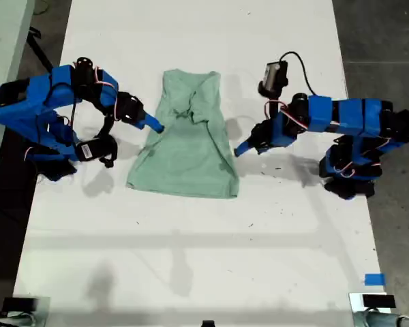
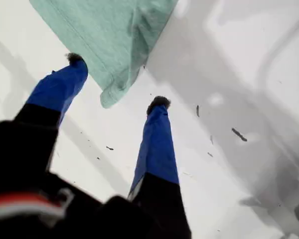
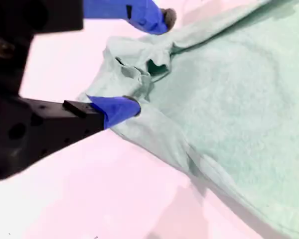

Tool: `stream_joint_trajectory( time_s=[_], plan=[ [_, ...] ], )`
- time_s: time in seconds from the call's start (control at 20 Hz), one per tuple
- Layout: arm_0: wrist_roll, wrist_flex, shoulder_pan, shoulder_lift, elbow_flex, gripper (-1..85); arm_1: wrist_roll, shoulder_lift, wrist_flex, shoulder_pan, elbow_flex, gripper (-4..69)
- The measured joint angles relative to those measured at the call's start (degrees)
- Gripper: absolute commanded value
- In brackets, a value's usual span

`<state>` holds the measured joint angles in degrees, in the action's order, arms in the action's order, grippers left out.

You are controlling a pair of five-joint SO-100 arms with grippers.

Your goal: Fold t-shirt

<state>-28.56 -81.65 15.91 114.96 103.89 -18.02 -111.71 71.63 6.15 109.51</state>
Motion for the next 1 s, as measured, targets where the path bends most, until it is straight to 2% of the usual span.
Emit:
stream_joint_trajectory(
  time_s=[0.2,0.4,0.5,0.6,0.7,0.8,1.0],
  plan=[
    [5.36,2.90,-5.36,2.64,5.54,26.4,-0.18,12.66,-3.69,-1.49,-5.10,31.3],
    [6.86,4.48,-7.82,2.64,6.15,26.2,-0.18,22.85,-7.12,-2.90,-10.11,29.8],
    [6.86,4.48,-7.73,2.64,6.15,26.1,-0.26,28.21,-8.44,-3.16,-11.87,23.5],
    [6.94,4.48,-7.73,2.64,6.15,26.0,-0.35,32.26,-10.55,-3.16,-12.04,6.3],
    [6.94,4.48,-7.73,2.64,6.15,25.9,-0.53,35.24,-12.13,-3.16,-12.57,3.9],
    [6.94,4.48,-7.73,2.72,6.15,25.8,-1.05,36.30,-10.46,-3.16,-15.91,1.6],
    [6.94,4.48,-7.73,2.81,6.15,25.7,-3.96,36.47,1.41,-3.16,-28.48,-0.8]
  ],
)
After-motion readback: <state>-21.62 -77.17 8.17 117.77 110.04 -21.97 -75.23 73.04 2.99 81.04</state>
